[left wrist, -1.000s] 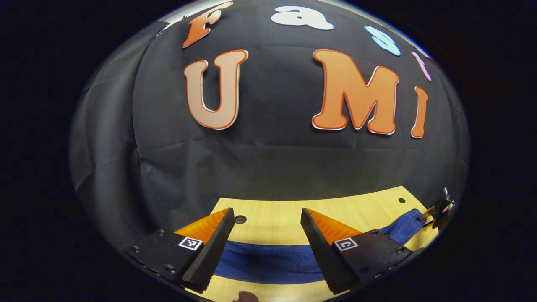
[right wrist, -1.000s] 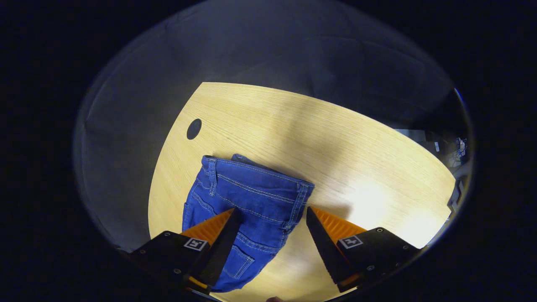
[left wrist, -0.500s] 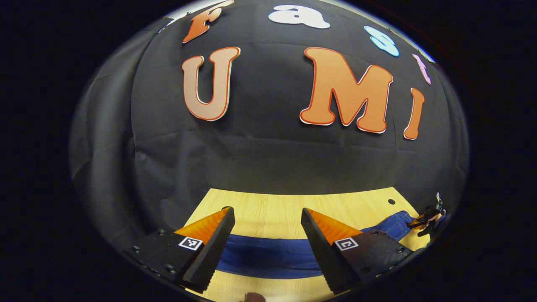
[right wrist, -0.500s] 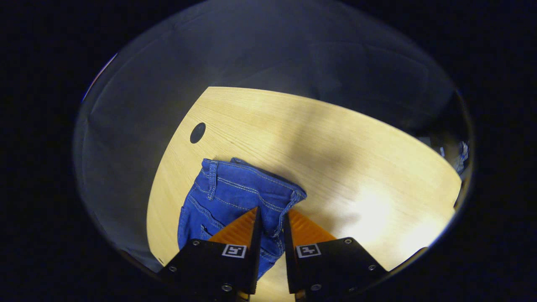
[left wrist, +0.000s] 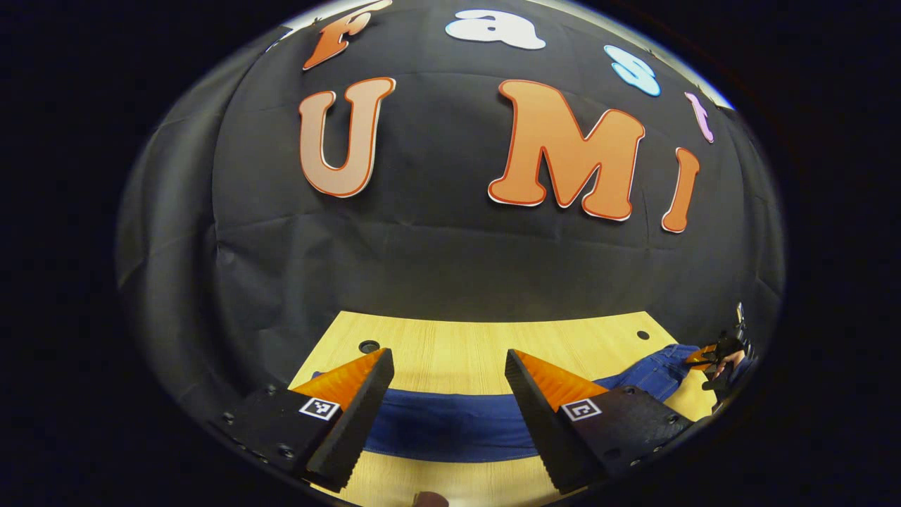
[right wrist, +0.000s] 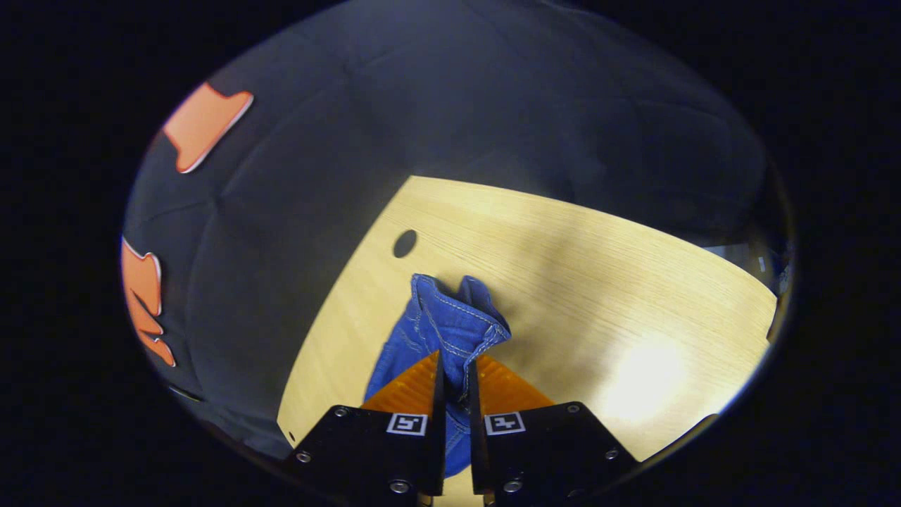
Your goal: Grasp the waist and the cuffs of the jeans and fold them to make the two legs overlap; first hold the waist and fold one-third of the jeans toward the cuffs, then hold the cuffs and fold the remaining one-third in the same direction to finish folding.
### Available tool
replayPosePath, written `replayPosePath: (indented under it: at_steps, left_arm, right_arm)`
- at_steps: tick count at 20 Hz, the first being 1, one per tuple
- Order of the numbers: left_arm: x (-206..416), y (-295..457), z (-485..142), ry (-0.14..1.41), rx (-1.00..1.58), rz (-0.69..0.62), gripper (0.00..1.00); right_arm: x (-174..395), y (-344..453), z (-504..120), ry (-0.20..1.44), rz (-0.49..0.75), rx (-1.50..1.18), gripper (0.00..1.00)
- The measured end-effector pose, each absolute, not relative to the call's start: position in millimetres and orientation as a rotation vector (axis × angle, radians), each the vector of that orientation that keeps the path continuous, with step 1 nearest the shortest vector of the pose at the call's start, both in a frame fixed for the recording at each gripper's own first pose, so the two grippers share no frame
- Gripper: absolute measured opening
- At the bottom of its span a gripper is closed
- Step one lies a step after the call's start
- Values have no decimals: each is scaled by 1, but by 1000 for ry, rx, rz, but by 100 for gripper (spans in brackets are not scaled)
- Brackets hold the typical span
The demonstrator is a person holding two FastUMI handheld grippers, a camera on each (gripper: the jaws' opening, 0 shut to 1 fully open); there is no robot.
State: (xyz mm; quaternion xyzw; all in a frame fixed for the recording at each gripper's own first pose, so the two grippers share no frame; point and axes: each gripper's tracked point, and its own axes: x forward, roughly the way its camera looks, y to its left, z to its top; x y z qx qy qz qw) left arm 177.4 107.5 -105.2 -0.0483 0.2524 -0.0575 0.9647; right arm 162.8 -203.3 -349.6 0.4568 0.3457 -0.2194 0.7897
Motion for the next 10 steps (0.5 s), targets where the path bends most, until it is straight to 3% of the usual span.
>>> replayPosePath:
  at_steps: [10]
  left_arm:
    - [167,141,-114,520,-153,-136,98]
  right_arm:
    - [177,-116,-244,630,-257,774,15]
